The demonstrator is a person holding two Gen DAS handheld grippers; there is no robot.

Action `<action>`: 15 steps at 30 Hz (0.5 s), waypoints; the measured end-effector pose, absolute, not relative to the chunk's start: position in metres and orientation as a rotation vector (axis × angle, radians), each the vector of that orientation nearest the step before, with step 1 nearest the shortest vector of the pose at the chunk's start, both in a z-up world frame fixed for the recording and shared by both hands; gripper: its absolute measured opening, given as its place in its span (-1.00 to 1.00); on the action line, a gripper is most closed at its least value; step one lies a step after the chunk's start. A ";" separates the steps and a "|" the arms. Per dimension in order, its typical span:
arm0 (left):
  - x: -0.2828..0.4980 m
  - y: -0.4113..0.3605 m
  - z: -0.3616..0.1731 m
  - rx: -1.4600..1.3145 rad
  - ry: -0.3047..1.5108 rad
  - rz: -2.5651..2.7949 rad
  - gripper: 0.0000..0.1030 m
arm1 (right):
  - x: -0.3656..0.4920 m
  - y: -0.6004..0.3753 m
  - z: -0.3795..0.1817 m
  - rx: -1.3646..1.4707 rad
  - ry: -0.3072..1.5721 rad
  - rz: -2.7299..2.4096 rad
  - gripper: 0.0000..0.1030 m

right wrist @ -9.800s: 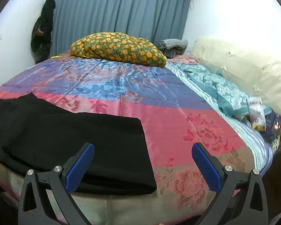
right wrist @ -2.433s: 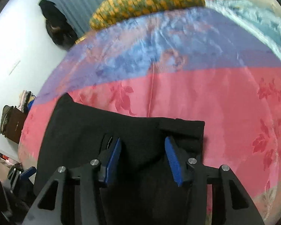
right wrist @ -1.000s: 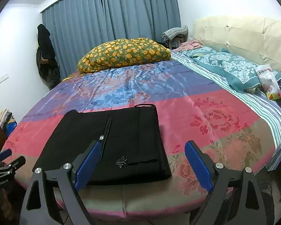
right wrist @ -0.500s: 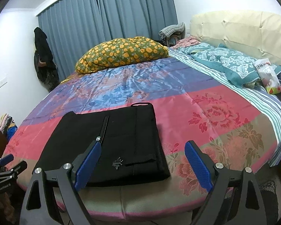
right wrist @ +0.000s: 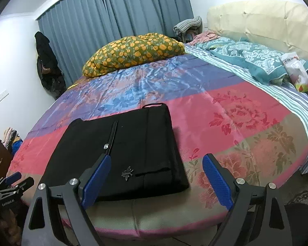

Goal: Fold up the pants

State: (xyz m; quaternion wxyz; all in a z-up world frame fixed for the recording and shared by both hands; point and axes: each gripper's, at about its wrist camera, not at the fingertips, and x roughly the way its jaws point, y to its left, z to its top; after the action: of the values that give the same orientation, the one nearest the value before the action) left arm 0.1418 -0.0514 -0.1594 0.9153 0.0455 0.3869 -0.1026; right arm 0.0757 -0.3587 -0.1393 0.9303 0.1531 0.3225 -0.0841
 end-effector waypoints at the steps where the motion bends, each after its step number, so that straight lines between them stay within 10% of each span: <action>1: 0.143 -0.051 -0.161 0.095 0.803 -0.205 0.79 | 0.076 -0.358 -0.140 0.310 0.663 -0.170 0.76; 15: 0.153 -0.039 -0.167 0.037 0.887 -0.246 0.87 | 0.076 -0.355 -0.143 0.315 0.679 -0.148 0.76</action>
State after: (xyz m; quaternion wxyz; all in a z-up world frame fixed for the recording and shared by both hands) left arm 0.1532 -0.0394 -0.1672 0.8958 0.0177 0.4280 -0.1188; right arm 0.0759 -0.3551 -0.1434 0.9281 0.1535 0.3314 -0.0721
